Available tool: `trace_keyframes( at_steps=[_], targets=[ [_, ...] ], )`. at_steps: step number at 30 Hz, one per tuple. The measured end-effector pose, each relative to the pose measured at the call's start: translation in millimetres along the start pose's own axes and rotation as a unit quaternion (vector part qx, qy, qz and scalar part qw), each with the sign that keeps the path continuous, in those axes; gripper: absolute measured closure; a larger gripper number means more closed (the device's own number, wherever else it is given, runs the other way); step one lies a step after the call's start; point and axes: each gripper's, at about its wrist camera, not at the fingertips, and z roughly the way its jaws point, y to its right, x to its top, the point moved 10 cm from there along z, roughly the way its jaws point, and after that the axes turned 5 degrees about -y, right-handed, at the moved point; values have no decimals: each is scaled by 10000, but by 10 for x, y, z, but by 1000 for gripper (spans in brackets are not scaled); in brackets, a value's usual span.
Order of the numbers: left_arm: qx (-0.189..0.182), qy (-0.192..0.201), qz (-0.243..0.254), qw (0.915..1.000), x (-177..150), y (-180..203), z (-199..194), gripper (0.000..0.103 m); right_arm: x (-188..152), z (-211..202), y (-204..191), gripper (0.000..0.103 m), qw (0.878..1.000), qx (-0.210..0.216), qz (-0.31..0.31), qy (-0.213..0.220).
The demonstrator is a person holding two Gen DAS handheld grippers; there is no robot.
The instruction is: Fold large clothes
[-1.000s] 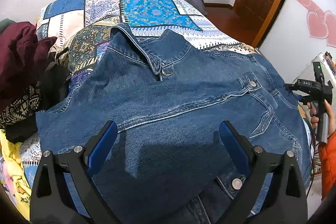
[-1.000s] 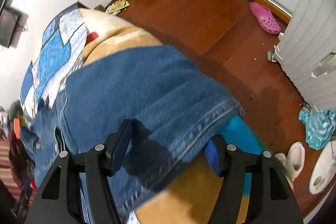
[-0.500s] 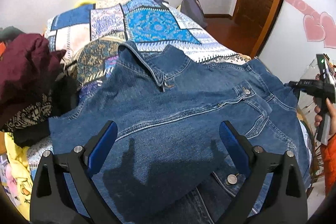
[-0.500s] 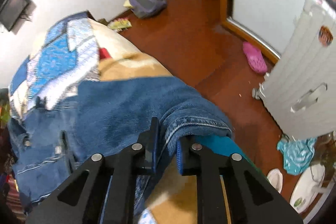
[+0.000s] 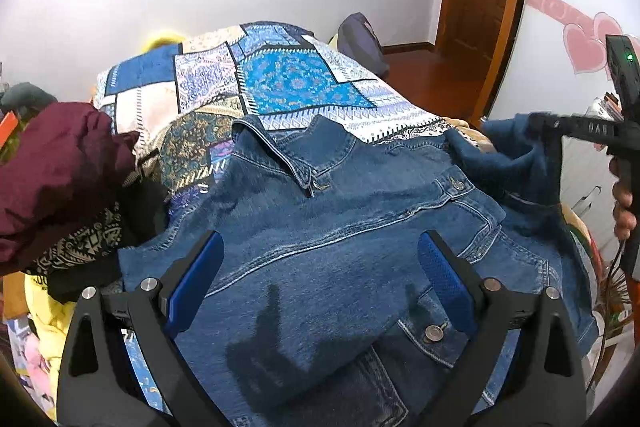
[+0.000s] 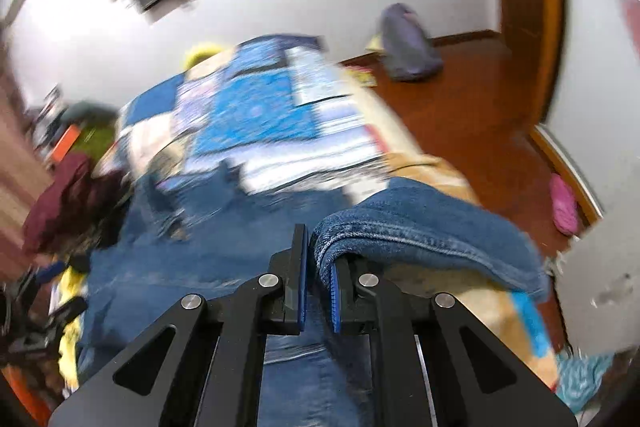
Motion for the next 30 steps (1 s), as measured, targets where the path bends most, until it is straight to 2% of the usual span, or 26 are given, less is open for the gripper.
trace_keyframes(
  at_steps=[4,6,10,13,15,18,20,23,26,30],
  targets=[
    [15,38,37,10000,-13,-13,-37,5,-282,274,-355,95,9972,183,-529,-498],
    [23,57,44,10000,-28,-21,-48,5,-447,416,-432,95,9948,101,-686,-744],
    [-12,33,17,10000,-76,-34,-46,5,-693,614,-428,91,9904,49,-685,-1199],
    [-13,5,20,10000,-108,-49,-37,5,-786,630,-403,90,9890,-76,-622,-1343],
    [-27,-5,17,10000,-122,-51,-36,5,-826,589,-428,78,9878,-153,-632,-1412],
    [-60,6,2,10000,-122,-37,-42,5,-844,457,-416,64,9872,-399,-744,-1354],
    [-83,17,-5,10000,-116,-24,-43,5,-840,337,-417,62,9866,-577,-895,-1234],
    [-112,26,0,9999,-112,4,-44,5,-811,222,-367,54,9873,-759,-970,-1006],
    [-115,7,23,9999,-114,46,-30,5,-760,130,-224,54,9905,-837,-731,-811],
    [-118,-42,76,9999,-124,95,-4,5,-614,-17,128,54,9960,-764,78,-458]
  ],
)
